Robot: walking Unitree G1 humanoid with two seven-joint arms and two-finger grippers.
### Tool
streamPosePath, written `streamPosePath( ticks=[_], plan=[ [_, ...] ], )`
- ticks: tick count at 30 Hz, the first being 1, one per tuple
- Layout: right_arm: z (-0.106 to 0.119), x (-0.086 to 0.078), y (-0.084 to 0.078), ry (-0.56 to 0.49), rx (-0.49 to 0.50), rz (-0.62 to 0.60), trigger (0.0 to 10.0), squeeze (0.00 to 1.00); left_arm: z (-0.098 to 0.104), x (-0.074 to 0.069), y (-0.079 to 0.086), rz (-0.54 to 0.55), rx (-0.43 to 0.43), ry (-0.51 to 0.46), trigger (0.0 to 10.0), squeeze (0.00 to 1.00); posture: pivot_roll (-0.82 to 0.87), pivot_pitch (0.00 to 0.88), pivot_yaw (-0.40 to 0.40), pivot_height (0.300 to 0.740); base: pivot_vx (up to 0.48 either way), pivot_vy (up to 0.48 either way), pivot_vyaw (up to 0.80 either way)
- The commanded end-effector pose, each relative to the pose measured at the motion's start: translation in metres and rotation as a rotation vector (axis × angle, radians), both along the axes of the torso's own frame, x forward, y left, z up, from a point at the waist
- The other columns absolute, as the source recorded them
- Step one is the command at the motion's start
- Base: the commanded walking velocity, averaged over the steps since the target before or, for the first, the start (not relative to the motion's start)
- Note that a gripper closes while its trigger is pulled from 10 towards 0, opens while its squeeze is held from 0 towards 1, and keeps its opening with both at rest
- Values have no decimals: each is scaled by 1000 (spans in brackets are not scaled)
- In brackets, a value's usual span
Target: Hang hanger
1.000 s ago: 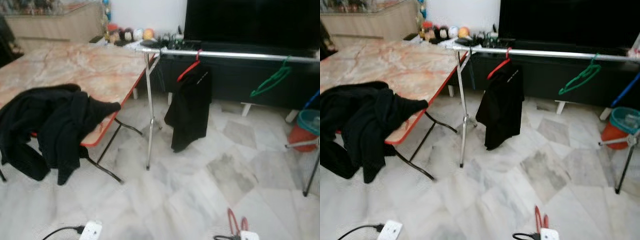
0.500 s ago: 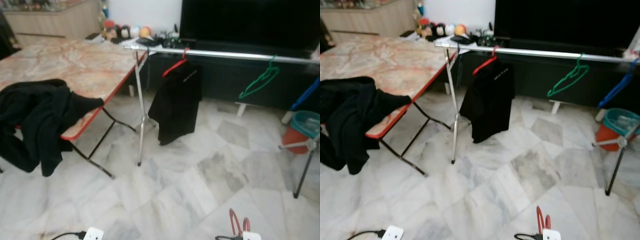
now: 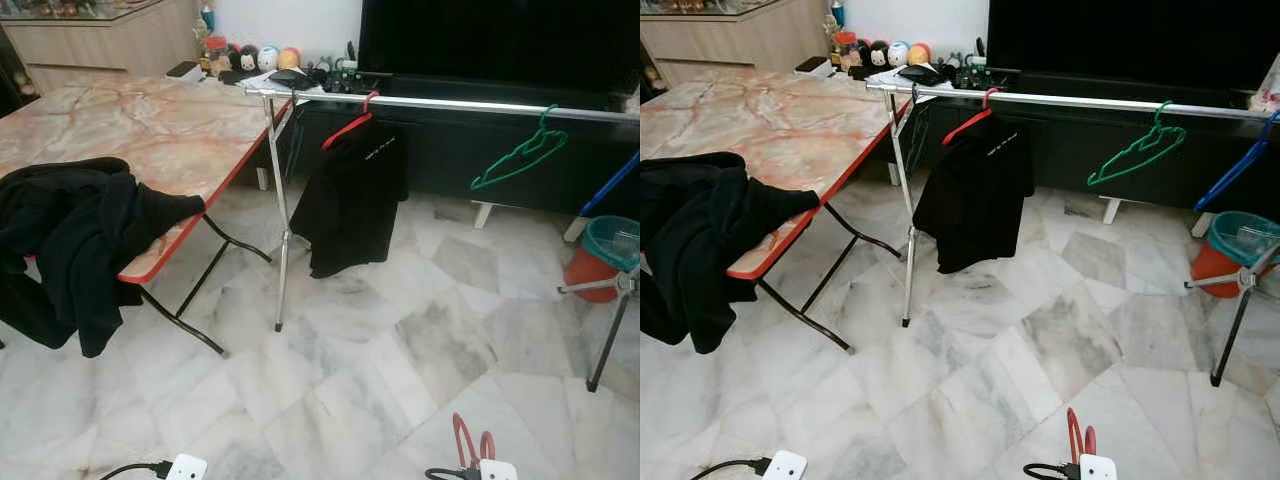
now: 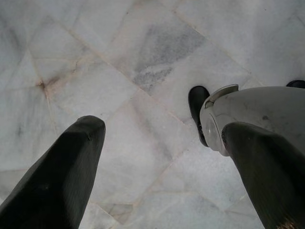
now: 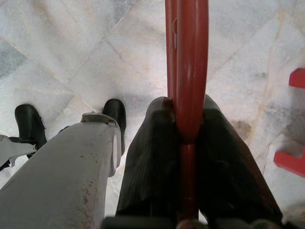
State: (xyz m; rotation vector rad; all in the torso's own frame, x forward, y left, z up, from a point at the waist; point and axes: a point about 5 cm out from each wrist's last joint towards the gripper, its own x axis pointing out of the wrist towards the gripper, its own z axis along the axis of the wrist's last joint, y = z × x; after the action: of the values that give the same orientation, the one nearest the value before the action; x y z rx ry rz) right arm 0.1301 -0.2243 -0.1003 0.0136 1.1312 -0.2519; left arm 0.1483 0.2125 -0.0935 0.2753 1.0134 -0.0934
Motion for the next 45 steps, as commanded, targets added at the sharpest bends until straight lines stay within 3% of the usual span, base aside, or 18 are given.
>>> streamPosePath(
  ticks=[1, 5, 7, 10, 12, 13, 15, 18, 19, 21, 27, 32, 33, 35, 38, 43, 45],
  plan=[
    [0, -1, 0, 2, 2, -4, 10000, 0, 0, -3, 4, -27, 15, 9, 10000, 0, 82, 0, 8, 740, 0, 0, 0],
    [0, 0, 0, -1, -1, 13, 10000, 0, 0, -2, 4, -33, 17, 3, 10000, 0, 87, 0, 6, 740, 0, 0, 0],
    [2, 4, 0, -3, -27, 118, 10000, 0, 3, 3, 6, -39, 15, -19, 10000, 0, 80, 0, 8, 740, 0, 0, 0],
    [5, 12, 0, 18, -116, 373, 10000, 0, 10, 14, 12, -70, 26, -62, 10000, 0, 71, 0, 9, 740, 0, 0, 0],
    [5, 12, 0, 19, -121, 376, 10000, 0, 12, 18, 14, -75, 27, -77, 10000, 0, 71, 0, 9, 740, 0, 0, 0],
    [5, 12, -1, 17, -123, 366, 10000, 0, 20, 34, 14, -89, 25, -121, 10000, 0, 73, 0, 7, 740, 0, 0, 0],
    [5, 13, -1, 16, -132, 380, 10000, 0, 24, 42, 13, -100, 27, -147, 10000, 0, 74, 0, 5, 740, 0, 0, 0],
    [8, 18, -2, 17, -219, 515, 10000, 0, 46, 75, 15, -143, 9, -286, 10000, 0, 69, 0, 5, 740, 0, 0, 0],
    [33, 67, -13, -105, -286, 549, 10000, 0, 65, 97, 13, -199, -4, -397, 10000, 0, 72, 0, 4, 740, 0, 0, 0],
    [59, 105, -22, -201, -330, 572, 10000, 0, 83, 114, 8, -263, -11, -493, 10000, 0, 72, 0, 3, 740, 0, 0, 0],
    [98, 148, -28, -307, -415, 714, 10000, 0, 146, 153, -21, -458, -66, -751, 10000, 0, 70, 0, 5, 740, 0, 0, 0],
    [117, 164, -22, -377, -299, 849, 10000, 0, 171, 158, -47, -638, -133, -798, 10000, 0, 65, 0, 7, 740, 0, 0, 0],
    [125, 168, -17, -374, -220, 989, 10000, 0, 183, 156, -63, -740, -199, -804, 10000, 0, 62, 0, 8, 740, 0, 0, 0],
    [132, 170, -12, -387, -150, 1101, 10000, 0, 192, 151, -78, -858, -257, -795, 10000, 0, 59, 0, 8, 740, 0, 0, 0],
    [136, 171, -10, -389, -130, 1142, 10000, 0, 195, 148, -84, -903, -290, -782, 10000, 0, 61, 0, 8, 740, 0, 0, 0],
    [145, 170, 3, -381, -43, 1350, 10000, 0, 200, 136, -102, -1042, -416, -703, 10000, 0, 58, 0, 12, 740, 0, 0, 0],
    [149, 169, 21, -396, 31, 1456, 10000, 0, 201, 134, -108, -1088, -475, -658, 10000, 0, 56, 0, 17, 740, 0, 0, 0]
  ],
)
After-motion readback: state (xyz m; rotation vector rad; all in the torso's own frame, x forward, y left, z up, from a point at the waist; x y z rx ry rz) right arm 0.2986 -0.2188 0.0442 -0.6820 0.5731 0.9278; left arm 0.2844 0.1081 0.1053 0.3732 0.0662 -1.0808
